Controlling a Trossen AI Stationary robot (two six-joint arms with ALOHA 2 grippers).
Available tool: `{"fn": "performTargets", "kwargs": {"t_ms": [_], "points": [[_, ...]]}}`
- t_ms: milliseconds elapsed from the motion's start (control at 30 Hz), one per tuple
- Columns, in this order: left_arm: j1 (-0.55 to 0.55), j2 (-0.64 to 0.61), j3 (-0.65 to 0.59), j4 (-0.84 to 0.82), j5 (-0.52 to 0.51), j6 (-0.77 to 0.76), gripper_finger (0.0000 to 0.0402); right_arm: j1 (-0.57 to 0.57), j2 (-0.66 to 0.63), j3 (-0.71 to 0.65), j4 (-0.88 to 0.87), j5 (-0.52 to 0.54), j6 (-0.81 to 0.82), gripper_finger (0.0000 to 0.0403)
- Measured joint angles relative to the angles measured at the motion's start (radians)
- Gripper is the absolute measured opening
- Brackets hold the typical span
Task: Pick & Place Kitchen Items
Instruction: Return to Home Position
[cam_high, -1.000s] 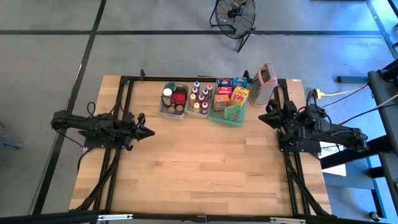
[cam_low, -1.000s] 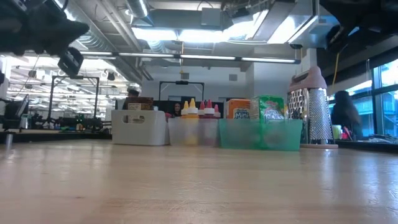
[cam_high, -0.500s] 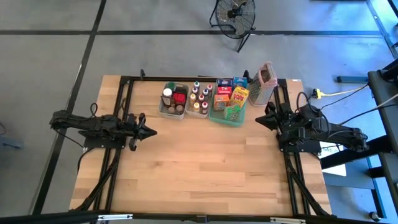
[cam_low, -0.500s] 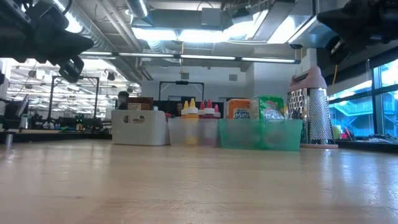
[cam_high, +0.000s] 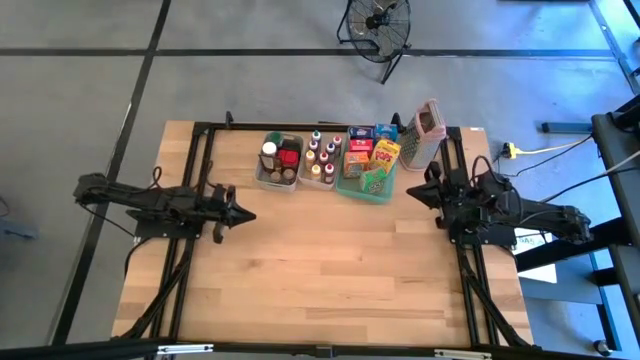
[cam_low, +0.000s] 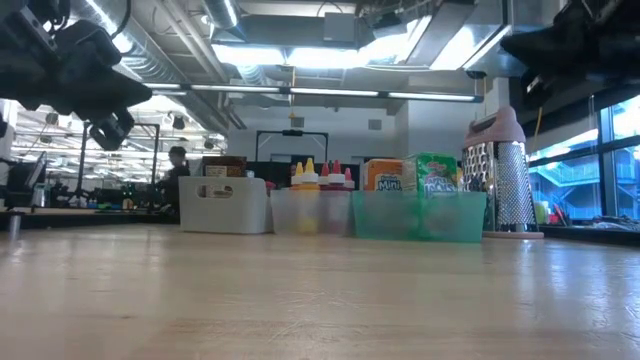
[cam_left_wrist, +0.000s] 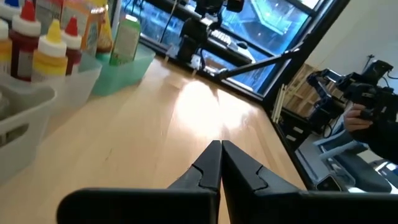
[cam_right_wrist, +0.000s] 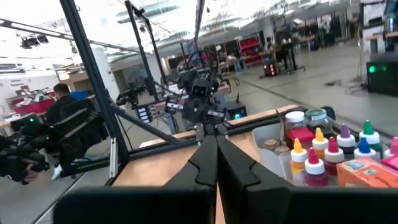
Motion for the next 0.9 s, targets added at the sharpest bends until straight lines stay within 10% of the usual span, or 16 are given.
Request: {"fn": "performTargets", "kwargs": {"t_ms": [267, 900], "points": [[0.0, 0.039, 0.0, -0.001, 0.003, -0.037, 0.0003, 0.0, 0.0, -0.138, 0.156, 0.0, 0.034, 0.0003], [0.0, 0.041, 0.0, -0.002, 0.015, -0.088, 0.0003, 0.0, 0.0, -0.137, -0.07, -0.003, 0.073, 0.0003]]}}
